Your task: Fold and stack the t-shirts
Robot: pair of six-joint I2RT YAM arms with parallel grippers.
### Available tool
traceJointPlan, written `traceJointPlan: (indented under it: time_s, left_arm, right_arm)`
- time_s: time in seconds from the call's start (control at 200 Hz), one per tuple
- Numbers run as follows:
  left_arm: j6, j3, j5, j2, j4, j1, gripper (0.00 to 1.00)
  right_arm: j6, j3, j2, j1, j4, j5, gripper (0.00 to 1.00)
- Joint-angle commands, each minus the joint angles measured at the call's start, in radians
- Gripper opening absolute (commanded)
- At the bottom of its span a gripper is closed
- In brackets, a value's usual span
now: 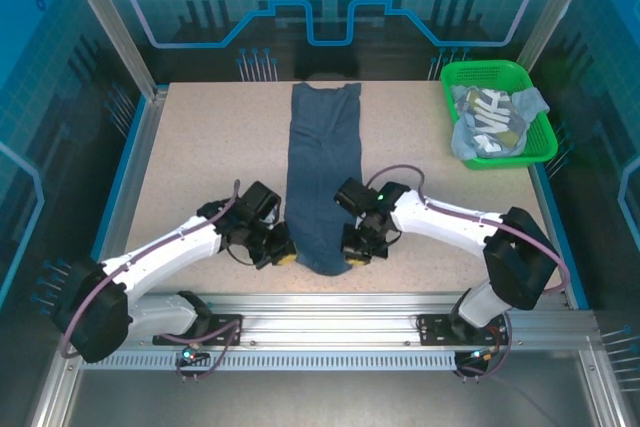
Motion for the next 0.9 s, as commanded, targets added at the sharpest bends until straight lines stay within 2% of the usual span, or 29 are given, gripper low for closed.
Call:
traceJointPlan:
  time_s: [0.0, 0.115, 0.445, 0.675, 0.895]
  left_arm:
    - [0.022, 0.066, -0.013, 0.001, -0.011, 0.084, 0.0]
    - [0.032, 0.145, 0.016, 0.078, 0.043, 0.161, 0.0]
    - [0.103, 0.383, 0.01, 0.326, 0.127, 0.29, 0.0]
    - [0.158, 0.558, 0.035, 0.497, 0.157, 0.341, 0.0]
    - [0.145, 0.684, 0.055, 0.642, 0.2, 0.379, 0.0]
  right_arm:
    - [-0.055, 0.084, -0.013, -0.074, -0.079, 0.018, 0.0]
    - [-0.103, 0.184, 0.036, -0.146, -0.097, 0.023, 0.0]
    - [-0.188, 0.466, 0.245, -0.297, -0.097, 0.05, 0.0]
    - [-0.215, 0.635, 0.393, -0.362, -0.111, 0.072, 0.0]
    - [-0.256, 0.806, 0.538, -0.4, -0.125, 0.062, 0.0]
